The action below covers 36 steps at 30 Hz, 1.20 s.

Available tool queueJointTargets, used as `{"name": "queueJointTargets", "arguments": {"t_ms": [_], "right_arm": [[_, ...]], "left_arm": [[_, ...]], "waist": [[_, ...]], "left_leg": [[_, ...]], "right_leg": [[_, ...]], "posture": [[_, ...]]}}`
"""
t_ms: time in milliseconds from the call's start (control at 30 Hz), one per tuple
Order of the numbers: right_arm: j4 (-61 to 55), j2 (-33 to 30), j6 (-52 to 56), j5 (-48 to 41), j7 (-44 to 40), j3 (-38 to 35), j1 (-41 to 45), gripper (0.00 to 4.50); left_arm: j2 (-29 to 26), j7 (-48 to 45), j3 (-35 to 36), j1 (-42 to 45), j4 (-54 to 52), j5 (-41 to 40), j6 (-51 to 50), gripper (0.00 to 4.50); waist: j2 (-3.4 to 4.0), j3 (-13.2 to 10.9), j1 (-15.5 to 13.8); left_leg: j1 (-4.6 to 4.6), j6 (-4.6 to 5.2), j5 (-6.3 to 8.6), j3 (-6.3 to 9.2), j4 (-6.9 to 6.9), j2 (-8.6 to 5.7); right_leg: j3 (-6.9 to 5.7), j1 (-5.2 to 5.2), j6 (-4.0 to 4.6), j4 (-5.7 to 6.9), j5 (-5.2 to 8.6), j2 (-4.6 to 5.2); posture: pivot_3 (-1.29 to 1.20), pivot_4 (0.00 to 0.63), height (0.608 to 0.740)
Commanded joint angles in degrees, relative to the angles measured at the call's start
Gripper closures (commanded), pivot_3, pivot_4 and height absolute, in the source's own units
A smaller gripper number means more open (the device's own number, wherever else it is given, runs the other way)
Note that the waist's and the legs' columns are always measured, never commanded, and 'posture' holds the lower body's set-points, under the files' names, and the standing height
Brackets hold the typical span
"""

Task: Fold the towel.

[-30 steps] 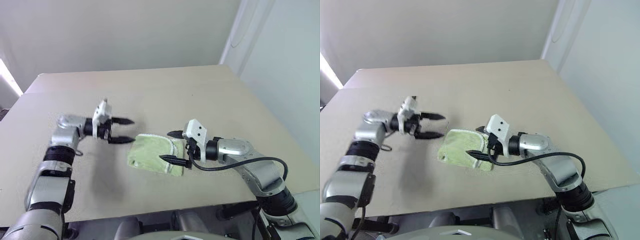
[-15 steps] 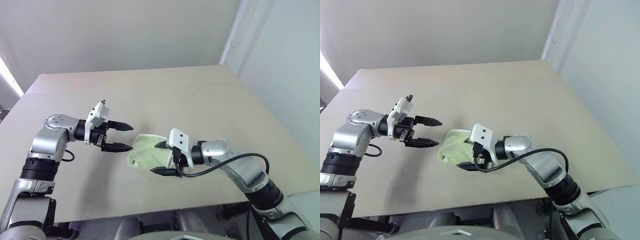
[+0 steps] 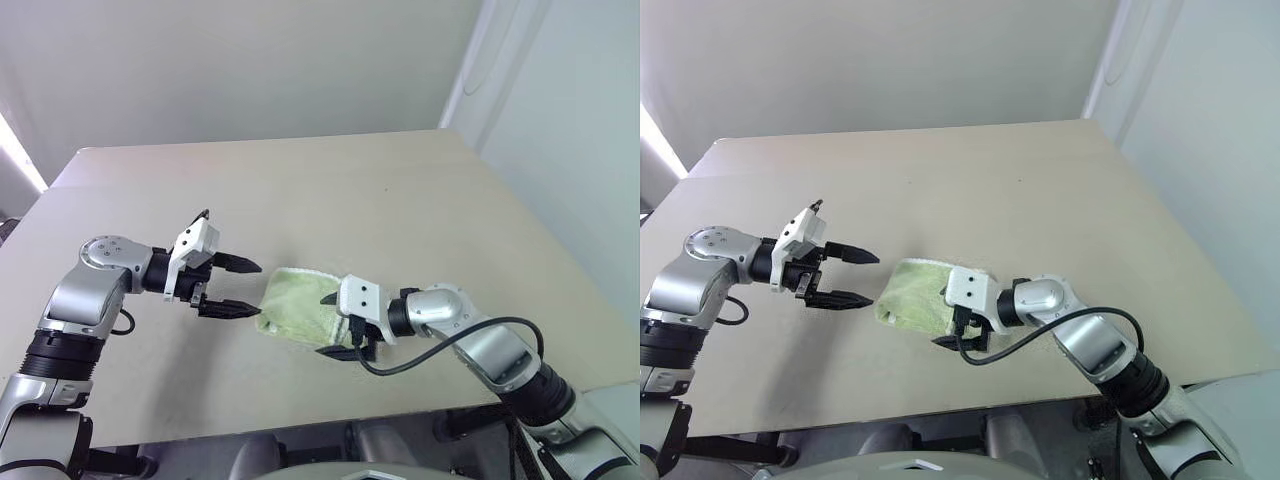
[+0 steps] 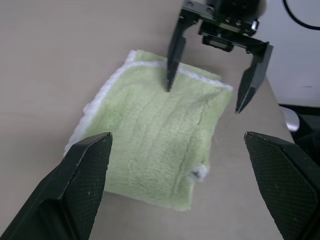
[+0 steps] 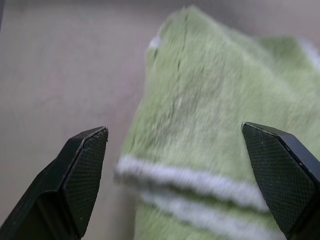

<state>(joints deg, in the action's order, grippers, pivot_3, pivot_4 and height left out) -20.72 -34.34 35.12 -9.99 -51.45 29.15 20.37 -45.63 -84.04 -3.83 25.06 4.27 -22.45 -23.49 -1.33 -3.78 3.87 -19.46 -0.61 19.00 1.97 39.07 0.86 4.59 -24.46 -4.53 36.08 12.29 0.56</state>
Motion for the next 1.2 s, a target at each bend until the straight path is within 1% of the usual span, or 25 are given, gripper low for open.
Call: {"name": "queueJointTargets", "arguments": {"t_ms": [33, 133, 233, 467, 567, 767, 967, 1067, 1133, 1200], "right_arm": [[-2.4, 0.6, -2.8, 0.4, -0.4, -0.5, 0.0, 0.0], [-1.6, 0.9, -3.6, 1.2, -0.6, -0.1, 0.1, 0.0], [0.6, 1.3, -5.4, 3.7, -0.1, 1.0, 0.5, 0.0], [5.1, 1.1, -11.9, 12.7, 1.9, 4.8, 0.5, 0.0], [6.1, 1.8, -13.2, 14.5, 2.6, 4.9, 0.2, 0.0], [10.8, 4.5, -14.1, 19.6, 7.3, 4.4, 1.2, 0.0], [11.7, 5.0, -13.8, 21.2, 7.6, 4.0, 1.3, 0.0], [11.6, 4.2, -14.7, 21.7, 6.9, 4.1, 1.2, 0.59], [11.4, 4.2, -15.3, 21.7, 6.7, 4.1, 0.9, 1.22], [11.2, 4.6, -16.0, 21.7, 6.8, 3.9, 0.8, 1.22]], "left_arm": [[0.0, 1.2, -0.3, 1.4, -1.9, 0.2, -0.1, 0.05], [0.2, 2.3, -0.5, 1.7, -1.9, 0.4, -0.3, 0.05], [0.3, 3.0, -0.8, 2.5, -1.9, 0.2, -0.6, 0.05], [0.7, 4.2, -1.0, 3.3, -2.1, 0.1, -1.1, 0.05], [0.9, 4.8, -1.2, 3.5, -1.5, 0.6, -0.8, 0.05], [1.3, 4.4, -1.5, 3.1, 1.0, 1.1, 1.5, 0.05], [2.0, 3.5, -1.6, 2.8, 5.1, 2.1, 5.6, 0.05], [2.2, 3.4, -1.7, 2.9, 5.7, 2.4, 6.4, 0.0], [2.4, 3.3, -1.7, 2.9, 5.9, 2.5, 6.8, 0.0], [2.5, 3.4, -1.7, 3.1, 6.1, 2.5, 6.8, 0.0]], "waist": [[0.0, 0.0, 0.1], [0.0, 0.0, 0.1], [0.0, 0.0, 0.1], [0.0, 0.0, 0.1], [-0.01, 0.0, 0.1], [-0.03, 0.0, 0.2], [-0.03, 0.0, 0.1], [-0.03, 0.0, 0.1], [-0.04, 0.0, 0.0], [-0.04, 0.0, 0.0]], "left_leg": [[0.01, 0.0, 0.0, -0.01, 0.0, 0.0], [0.05, 0.0, 0.0, -0.01, 0.0, 0.0], [0.04, 0.0, 0.0, 0.0, 0.01, 0.0], [0.02, 0.0, 0.0, -0.01, 0.01, 0.0], [0.03, 0.0, 0.0, -0.01, 0.01, 0.0], [0.14, 0.0, -0.01, 0.0, 0.02, 0.0], [0.23, -0.1, -0.08, 0.03, 0.07, 0.01], [0.21, -0.12, -0.09, 0.02, 0.09, 0.0], [0.18, -0.13, -0.09, 0.02, 0.09, 0.0], [0.16, -0.13, -0.09, 0.02, 0.09, -0.01]], "right_leg": [[0.01, 0.0, 0.0, 0.01, 0.0, 0.0], [0.01, 0.0, 0.0, 0.03, 0.0, -0.02], [0.0, 0.0, 0.0, 0.04, 0.0, -0.02], [0.01, 0.01, 0.0, 0.01, 0.0, -0.01], [0.01, 0.01, 0.0, 0.02, 0.0, -0.01], [0.01, 0.06, 0.03, 0.09, -0.02, -0.04], [0.01, 0.14, 0.07, 0.14, -0.06, -0.05], [0.01, 0.15, 0.06, 0.14, -0.06, -0.04], [0.01, 0.15, 0.06, 0.14, -0.07, -0.03], [0.01, 0.15, 0.06, 0.13, -0.07, -0.02]], "posture": [[0.0, 0.0, 0.712], [0.0, 0.0, 0.712], [0.0, 0.0, 0.712], [0.0, 0.0, 0.712], [0.0, 0.0, 0.712], [0.0, 0.0, 0.712], [0.0, 0.0, 0.712], [0.0, 0.0, 0.712], [0.0, 0.0, 0.712], [0.0, 0.0, 0.712]]}}
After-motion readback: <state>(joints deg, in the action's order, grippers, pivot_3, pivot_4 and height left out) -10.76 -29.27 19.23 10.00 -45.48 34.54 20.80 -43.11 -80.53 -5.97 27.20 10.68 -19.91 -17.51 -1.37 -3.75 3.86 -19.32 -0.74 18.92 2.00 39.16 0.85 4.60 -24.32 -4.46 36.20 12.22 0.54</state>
